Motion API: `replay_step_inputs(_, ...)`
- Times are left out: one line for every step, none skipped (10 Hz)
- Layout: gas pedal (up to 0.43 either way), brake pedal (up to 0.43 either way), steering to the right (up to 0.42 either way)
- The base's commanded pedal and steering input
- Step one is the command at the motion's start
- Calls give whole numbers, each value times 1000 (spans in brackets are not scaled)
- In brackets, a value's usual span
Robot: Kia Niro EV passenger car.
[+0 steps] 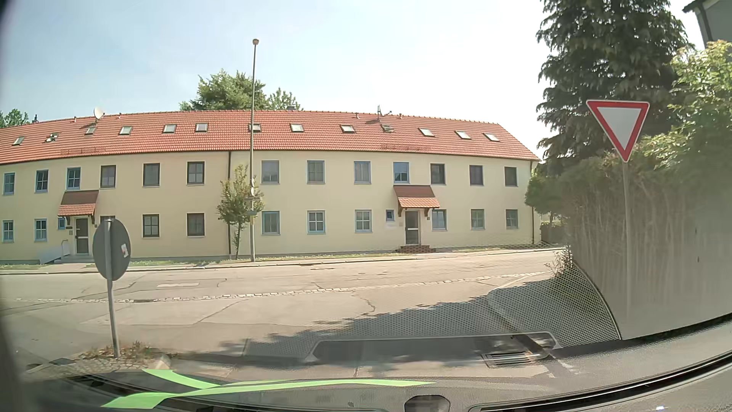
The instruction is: Follow the waypoints while adhering to traffic rules and regulations
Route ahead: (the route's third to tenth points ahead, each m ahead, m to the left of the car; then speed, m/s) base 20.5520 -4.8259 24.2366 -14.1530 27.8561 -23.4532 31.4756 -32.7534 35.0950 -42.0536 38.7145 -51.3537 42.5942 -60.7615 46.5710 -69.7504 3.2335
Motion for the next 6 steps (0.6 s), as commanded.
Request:
replay_step_inputs(0, 165, -7)
replay_step_inputs(0, 177, -7)
replay_step_inputs(0, 165, -7)
replay_step_inputs(0, 177, -6)
replay_step_inputs(0, 183, -6)
replay_step_inputs(0, 177, -6)
